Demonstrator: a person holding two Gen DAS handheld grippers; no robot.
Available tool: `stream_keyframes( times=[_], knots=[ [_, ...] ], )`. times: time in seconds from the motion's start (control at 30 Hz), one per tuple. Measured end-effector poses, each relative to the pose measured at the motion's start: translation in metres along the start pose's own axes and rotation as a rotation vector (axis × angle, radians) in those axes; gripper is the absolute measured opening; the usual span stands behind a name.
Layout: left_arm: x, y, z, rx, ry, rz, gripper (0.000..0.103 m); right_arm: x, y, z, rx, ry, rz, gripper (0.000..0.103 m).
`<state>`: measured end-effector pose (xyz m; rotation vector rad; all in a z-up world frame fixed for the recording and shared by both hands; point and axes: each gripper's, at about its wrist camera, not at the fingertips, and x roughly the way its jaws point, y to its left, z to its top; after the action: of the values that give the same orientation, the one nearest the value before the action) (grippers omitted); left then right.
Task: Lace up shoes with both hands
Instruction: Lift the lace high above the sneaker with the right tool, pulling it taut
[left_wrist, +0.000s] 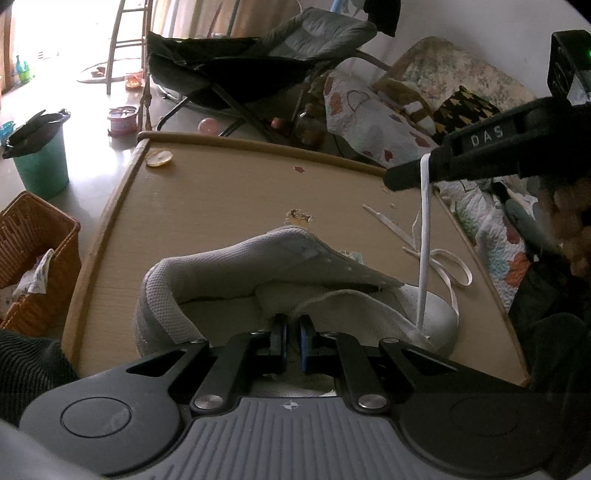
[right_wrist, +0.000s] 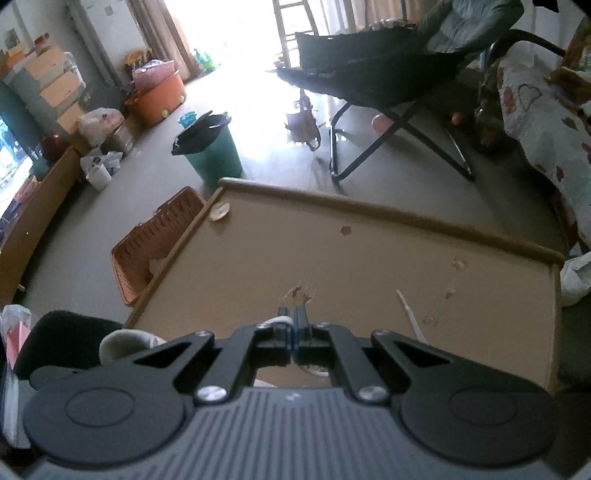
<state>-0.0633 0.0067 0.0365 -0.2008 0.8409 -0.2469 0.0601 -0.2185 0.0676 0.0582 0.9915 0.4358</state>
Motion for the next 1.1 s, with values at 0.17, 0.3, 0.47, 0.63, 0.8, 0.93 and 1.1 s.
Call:
stream_keyframes(
  times=[0.17,0.3,0.47,0.63,0.8,0.93,1.1],
  knots=[
    [0.0,0.001,-0.001,0.0,-0.001,-0.005,0.013,-0.005,-0.003,0.005,0.023,-0.029,0.003,0.002],
    [0.0,0.001,0.0,0.002,0.0,-0.009,0.013,-0.009,-0.003,0.009,0.032,-0.05,0.008,0.002],
    [-0.001,0.005,0.001,-0.024,-0.003,-0.041,0.013,-0.015,0.0,0.013,0.031,-0.078,0.01,0.002],
    [-0.009,0.012,0.002,-0.085,-0.022,-0.152,0.013,-0.022,-0.003,0.014,0.041,-0.092,0.007,0.002],
    [-0.019,0.005,0.003,-0.077,-0.059,-0.245,0.013,-0.031,-0.008,0.016,0.051,-0.104,0.002,0.002],
    [-0.026,-0.004,0.003,-0.086,-0.063,-0.34,0.013,-0.038,-0.009,0.018,0.052,-0.112,0.001,0.002],
    [-0.024,-0.019,-0.003,-0.099,0.013,-0.481,0.013,-0.04,-0.009,0.019,0.046,-0.109,0.01,0.002]
  ],
)
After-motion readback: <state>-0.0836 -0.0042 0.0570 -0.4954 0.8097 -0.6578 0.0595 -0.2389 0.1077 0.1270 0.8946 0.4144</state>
